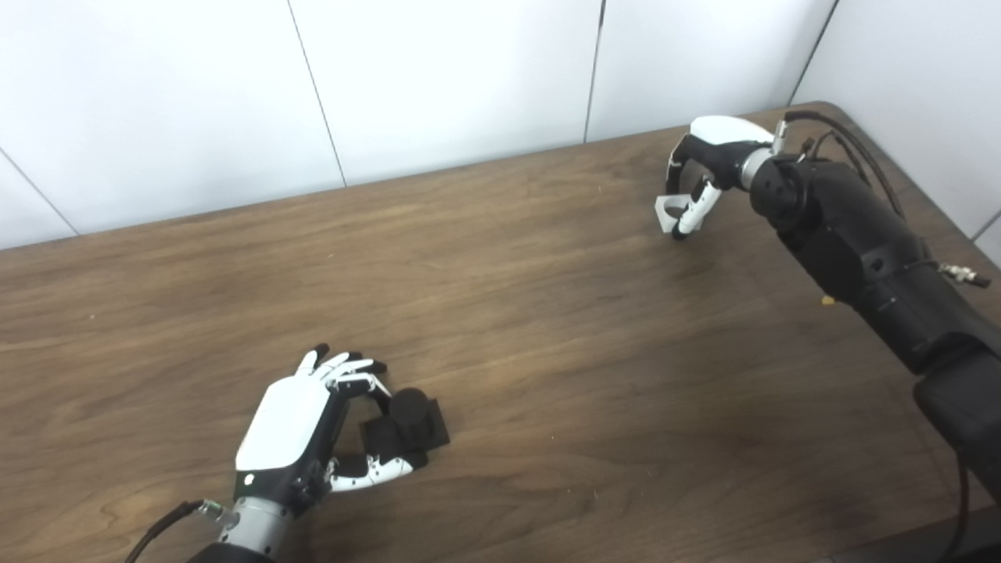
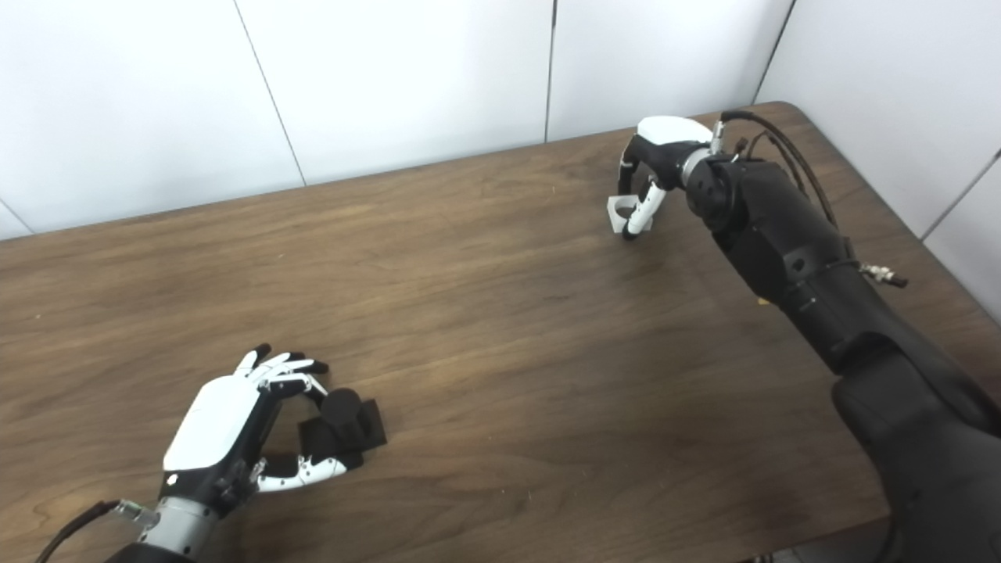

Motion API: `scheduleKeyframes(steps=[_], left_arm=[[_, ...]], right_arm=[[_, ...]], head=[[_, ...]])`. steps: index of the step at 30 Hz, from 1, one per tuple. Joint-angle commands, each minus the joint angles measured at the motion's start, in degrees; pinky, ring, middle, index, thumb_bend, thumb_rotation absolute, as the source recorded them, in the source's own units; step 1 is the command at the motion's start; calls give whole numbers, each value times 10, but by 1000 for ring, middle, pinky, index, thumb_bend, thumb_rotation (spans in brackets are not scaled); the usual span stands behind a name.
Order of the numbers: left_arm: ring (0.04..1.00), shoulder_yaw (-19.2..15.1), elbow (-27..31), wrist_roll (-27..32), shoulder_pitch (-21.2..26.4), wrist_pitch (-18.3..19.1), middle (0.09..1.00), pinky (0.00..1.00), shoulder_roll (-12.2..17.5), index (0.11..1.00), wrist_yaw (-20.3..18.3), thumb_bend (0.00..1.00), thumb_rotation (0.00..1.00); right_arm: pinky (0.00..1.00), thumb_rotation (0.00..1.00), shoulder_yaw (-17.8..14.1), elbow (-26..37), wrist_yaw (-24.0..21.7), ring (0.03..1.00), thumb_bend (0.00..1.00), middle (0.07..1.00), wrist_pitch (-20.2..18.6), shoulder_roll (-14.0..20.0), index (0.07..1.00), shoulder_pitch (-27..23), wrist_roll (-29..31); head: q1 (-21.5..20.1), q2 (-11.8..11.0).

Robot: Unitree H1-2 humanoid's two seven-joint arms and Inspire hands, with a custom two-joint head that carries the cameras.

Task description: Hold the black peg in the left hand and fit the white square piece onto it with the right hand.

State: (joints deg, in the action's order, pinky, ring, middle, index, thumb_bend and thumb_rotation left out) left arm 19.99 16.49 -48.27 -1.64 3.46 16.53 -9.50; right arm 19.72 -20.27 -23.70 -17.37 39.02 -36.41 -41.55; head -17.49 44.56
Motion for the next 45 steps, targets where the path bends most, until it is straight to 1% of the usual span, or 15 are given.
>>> scheduleKeyframes(steps=[1,5,9,12,14,17,18,23,25,28,31,36,39,42,45], left_arm=[[883,1,-5,-12,-10,1,786,1000,7,487,-7,520,49],[884,3,-8,-15,-10,-1,786,1000,5,487,-4,520,49],[883,5,-10,-18,-9,0,787,1000,2,487,-4,520,50],[887,6,-13,-18,-8,-1,790,1000,0,487,-4,520,50],[886,8,-15,-20,-8,-1,791,1000,-2,487,-3,520,50],[891,10,-13,-27,-7,5,793,1000,-6,487,-8,520,50],[892,10,-12,-28,-7,8,794,1000,-7,487,-11,520,50],[898,16,-9,-39,-4,19,797,1000,-17,487,-20,520,51],[901,18,-12,-42,-3,24,799,1000,-22,487,-21,520,51],[906,23,-14,-48,-2,28,806,1000,-27,487,-21,520,52],[910,27,-17,-51,-2,29,806,1000,-31,487,-15,520,51],[905,31,-28,-53,-3,24,800,1000,-39,487,3,520,52],[907,36,-31,-56,-2,27,804,1000,-41,487,4,520,53],[903,38,-34,-58,-1,25,800,1000,-43,487,9,520,52],[904,40,-36,-60,-1,26,798,1000,-45,487,12,521,52]], right_arm=[[910,129,-3,20,-2,918,523,792,12,19,485,2,-2],[899,128,-9,73,-5,914,523,786,31,28,486,10,5],[932,128,-14,138,-11,929,523,780,49,35,485,20,3],[944,128,-20,183,-19,923,523,774,58,35,484,26,4],[953,129,-21,218,-32,925,523,777,56,34,485,30,3],[933,130,-19,274,-59,923,524,775,60,32,485,33,3],[922,130,-19,291,-66,923,524,775,68,32,485,33,7],[835,133,-19,364,-101,903,524,762,82,23,484,35,10],[834,133,-17,393,-119,907,524,762,82,14,484,33,13],[859,133,-12,422,-141,913,524,763,88,-1,484,27,18],[876,133,-7,446,-166,916,524,759,86,-20,483,19,19],[851,134,-6,484,-196,905,525,749,90,-52,483,12,31],[842,134,1,500,-215,901,525,755,86,-72,483,7,37],[823,133,6,513,-226,895,524,751,85,-90,483,3,43],[824,133,12,522,-237,900,525,746,85,-110,483,0,44]], head=[[3,0],[10,0],[22,1],[32,1],[41,1],[58,3],[64,3],[94,5],[111,5],[130,6],[141,7],[169,10],[176,11],[179,14],[180,15]])
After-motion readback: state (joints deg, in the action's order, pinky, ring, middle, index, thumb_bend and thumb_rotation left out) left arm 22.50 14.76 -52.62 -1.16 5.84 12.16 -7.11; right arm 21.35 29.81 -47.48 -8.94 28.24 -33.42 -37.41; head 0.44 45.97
